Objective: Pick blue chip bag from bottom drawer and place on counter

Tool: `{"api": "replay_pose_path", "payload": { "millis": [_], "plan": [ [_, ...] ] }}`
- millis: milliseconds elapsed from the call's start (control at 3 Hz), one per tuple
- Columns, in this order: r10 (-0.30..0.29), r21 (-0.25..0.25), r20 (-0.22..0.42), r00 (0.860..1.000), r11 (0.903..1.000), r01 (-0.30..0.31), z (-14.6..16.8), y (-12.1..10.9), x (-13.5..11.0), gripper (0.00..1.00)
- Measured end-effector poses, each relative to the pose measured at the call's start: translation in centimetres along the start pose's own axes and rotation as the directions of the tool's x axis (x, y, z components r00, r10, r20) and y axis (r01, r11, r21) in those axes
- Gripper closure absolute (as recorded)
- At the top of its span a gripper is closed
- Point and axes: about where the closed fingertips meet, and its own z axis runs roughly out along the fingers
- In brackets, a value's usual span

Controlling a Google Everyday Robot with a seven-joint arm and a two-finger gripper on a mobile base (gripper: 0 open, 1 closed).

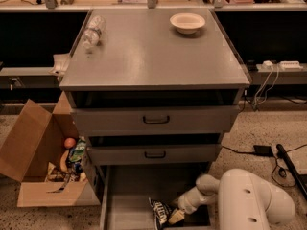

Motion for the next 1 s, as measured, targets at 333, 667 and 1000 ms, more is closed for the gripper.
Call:
{"api": "replay_pose_path", "payload": {
  "millis": [333, 667, 1000],
  "plan": [
    [-0.001, -0.004, 0.003, 1.0, 1.0, 0.001, 0.1, 0.1, 0.1, 0.64],
    [-0.033, 0.06, 0.065, 0.997, 0.9978, 0.029, -4.0, 0.8, -1.0, 0.85],
    [-0.157, 0.191, 0.185, 0.97, 0.9741, 0.122, -12.3, 3.8, -5.1, 1.0]
  ]
}}
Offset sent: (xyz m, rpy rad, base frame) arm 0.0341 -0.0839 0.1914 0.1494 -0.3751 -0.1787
